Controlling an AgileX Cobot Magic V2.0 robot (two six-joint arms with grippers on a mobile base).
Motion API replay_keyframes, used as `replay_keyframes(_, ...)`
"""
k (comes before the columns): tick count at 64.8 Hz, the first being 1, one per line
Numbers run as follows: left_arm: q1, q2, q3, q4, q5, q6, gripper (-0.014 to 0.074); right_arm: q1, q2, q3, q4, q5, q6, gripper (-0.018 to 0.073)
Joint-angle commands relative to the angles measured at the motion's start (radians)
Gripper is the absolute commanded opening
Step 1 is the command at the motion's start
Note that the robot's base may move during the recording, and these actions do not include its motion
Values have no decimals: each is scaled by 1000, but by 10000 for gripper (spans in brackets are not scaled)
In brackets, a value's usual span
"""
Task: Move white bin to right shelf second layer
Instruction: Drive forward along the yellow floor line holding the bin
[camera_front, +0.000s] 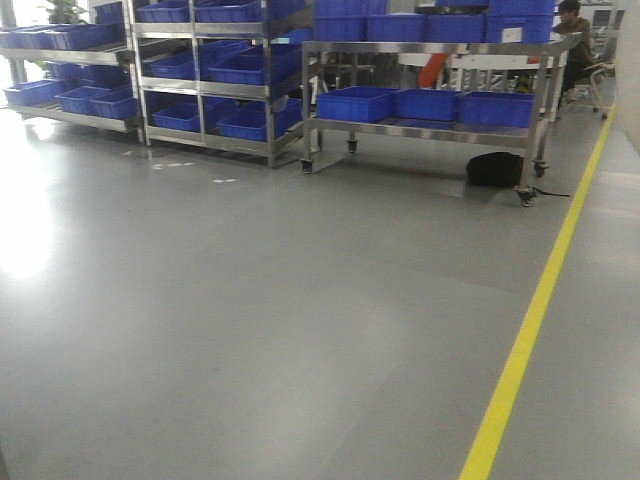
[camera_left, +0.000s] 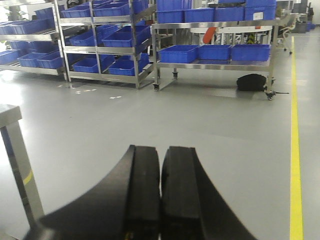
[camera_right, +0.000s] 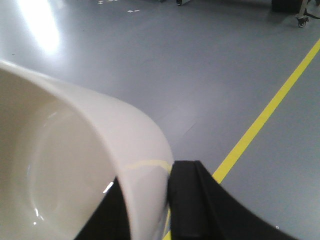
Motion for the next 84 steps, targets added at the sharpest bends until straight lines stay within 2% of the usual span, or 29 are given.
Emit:
replay_keyframes(1, -4, -14, 37, -5, -85, -4, 85, -4, 14, -31, -6, -101, -1, 51)
replay_keyframes(84, -4, -14, 37, -5, -85, -4, 85, -4, 14, -31, -6, -101, -1, 51)
